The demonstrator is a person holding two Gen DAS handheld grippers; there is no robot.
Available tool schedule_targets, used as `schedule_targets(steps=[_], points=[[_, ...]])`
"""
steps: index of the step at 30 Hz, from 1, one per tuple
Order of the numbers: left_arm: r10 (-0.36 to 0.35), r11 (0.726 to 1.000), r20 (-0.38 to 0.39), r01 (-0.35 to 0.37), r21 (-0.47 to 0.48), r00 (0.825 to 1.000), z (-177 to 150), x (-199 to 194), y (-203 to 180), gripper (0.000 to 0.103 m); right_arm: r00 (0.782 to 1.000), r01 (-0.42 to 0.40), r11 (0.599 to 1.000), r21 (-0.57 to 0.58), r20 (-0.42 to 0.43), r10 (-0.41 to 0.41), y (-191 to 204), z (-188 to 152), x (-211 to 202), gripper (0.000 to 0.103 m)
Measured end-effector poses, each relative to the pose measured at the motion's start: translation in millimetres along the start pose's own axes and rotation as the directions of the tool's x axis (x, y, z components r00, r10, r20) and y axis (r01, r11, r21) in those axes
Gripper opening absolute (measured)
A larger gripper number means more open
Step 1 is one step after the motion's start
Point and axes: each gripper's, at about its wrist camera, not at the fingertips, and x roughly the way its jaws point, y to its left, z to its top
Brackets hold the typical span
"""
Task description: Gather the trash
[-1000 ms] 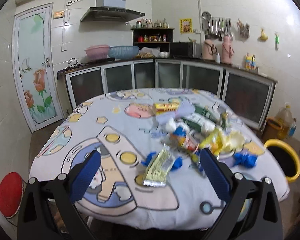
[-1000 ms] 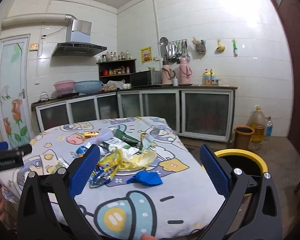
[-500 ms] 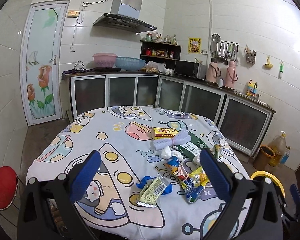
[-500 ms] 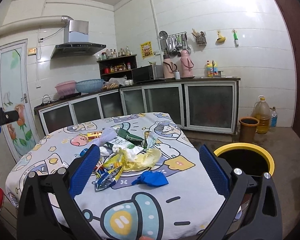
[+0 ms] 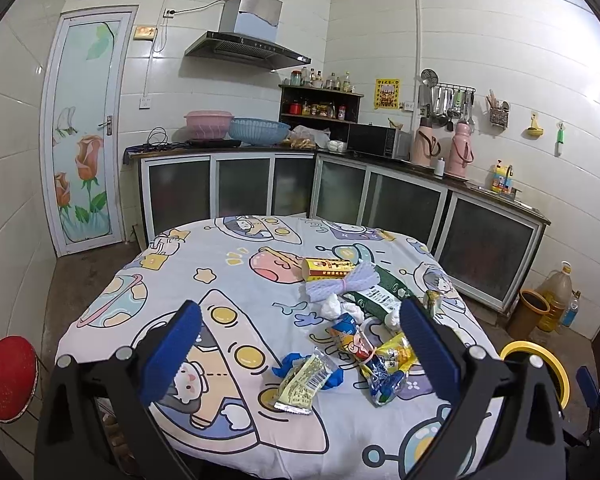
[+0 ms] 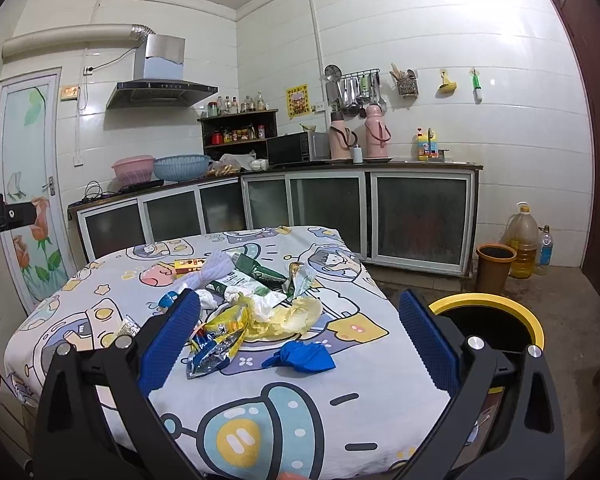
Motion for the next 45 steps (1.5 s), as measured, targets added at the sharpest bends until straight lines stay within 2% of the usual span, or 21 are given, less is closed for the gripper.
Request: schedule_targets(steps=[25,35,40,42,45], points=[[0.005,1.000,0.011,-0.005,0.018,1.000,0,-3,-7,0.096,1.000,0.002,1.000,-0.013,-0.014,-0.002,2,-5,5,0.095],[-0.047,0.998,-0.007,0.048,0.029,0.999,-1,0,-10,0.096,1.000,0.004,1.000,-0.013,-0.015,-0.005,1,-6,6,0.096],[-0.044,0.998,-0.016,0.044,0.050,0.999,-6,4,-12,0.096,1.000,0.013,1.000,-0.011,-0.014,-0.013,-1,-8,7,0.096],[-0.103,0.993,-0.020,0.104,0.049,0.994,-9,7,-9,0.096,1.000,0.024,1.000,-0.017,-0.014,-0.024,-1,-9,8,0.095],[-0.237,0.971,-0.081,0.237,-0.014,0.968,-16,23,9,0.096,0.999,0.037,0.999,-0.021,-0.018,-0.038,-5,-10,12,0.095]])
